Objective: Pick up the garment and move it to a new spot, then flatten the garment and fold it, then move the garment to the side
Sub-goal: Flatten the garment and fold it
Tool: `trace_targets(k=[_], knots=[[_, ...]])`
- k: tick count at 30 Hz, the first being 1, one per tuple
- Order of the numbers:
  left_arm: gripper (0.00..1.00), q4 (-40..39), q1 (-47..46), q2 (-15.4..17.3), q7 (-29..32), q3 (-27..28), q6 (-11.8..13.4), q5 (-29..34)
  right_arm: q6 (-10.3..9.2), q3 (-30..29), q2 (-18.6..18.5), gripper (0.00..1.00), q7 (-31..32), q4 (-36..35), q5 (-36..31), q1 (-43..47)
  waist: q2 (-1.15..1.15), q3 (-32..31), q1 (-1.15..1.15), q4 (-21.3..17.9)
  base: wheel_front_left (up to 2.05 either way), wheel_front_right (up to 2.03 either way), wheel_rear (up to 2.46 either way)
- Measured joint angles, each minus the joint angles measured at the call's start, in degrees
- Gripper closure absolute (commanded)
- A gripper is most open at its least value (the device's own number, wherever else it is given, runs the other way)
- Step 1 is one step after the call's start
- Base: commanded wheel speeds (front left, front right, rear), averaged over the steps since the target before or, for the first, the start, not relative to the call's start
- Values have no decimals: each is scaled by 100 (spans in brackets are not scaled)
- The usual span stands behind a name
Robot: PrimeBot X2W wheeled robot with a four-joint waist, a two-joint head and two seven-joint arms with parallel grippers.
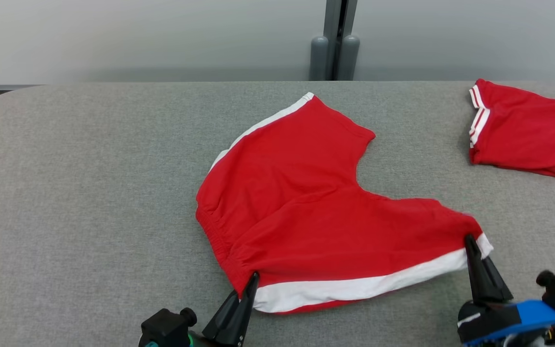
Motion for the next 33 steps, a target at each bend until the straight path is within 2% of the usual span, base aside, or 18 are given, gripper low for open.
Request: trace_targets(k=[9, 16, 33], knots=[[100, 19, -347, -188, 0, -145, 1, -108, 0, -14, -100, 100, 149, 205, -297, -1003, 1, 76, 0, 300, 0, 0, 0], [100, -34, -733, -323, 0, -185, 0, -331, 0, 3, -191, 100, 346, 695, -743, -2331, 2, 389, 1, 499, 0, 0, 0], [100, 240, -2000, -567, 0, 341, 0, -767, 0, 675, -279, 100, 525, 3421, -1443, -5321, 2, 1190, 1, 1049, 0, 0, 0]])
